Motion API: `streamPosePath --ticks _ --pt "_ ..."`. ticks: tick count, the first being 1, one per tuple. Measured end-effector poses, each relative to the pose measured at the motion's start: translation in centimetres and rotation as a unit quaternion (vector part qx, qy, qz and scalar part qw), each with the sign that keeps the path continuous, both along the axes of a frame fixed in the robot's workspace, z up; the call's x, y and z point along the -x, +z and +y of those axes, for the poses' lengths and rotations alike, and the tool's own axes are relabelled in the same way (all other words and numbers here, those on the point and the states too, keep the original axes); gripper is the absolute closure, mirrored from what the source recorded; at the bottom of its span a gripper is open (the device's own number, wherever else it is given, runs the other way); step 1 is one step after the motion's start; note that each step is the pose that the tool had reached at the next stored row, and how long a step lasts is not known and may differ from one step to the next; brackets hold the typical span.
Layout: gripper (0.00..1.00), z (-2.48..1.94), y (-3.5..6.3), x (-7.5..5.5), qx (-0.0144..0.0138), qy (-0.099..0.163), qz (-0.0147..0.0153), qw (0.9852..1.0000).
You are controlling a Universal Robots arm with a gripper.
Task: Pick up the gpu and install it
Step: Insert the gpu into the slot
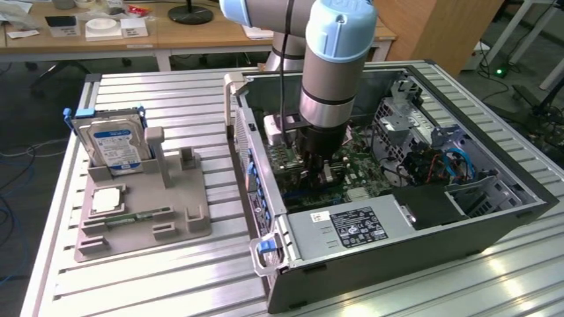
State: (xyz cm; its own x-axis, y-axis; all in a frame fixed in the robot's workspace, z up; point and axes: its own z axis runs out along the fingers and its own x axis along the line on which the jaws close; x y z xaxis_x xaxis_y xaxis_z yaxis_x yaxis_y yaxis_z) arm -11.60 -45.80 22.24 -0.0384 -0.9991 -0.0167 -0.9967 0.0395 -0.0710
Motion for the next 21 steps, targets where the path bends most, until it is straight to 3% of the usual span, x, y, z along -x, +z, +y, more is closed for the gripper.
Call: streamPosePath --ticks 21 --pt "0.72 0.00 -0.33 0.02 0.0001 0.000 0.0001 1.0000"
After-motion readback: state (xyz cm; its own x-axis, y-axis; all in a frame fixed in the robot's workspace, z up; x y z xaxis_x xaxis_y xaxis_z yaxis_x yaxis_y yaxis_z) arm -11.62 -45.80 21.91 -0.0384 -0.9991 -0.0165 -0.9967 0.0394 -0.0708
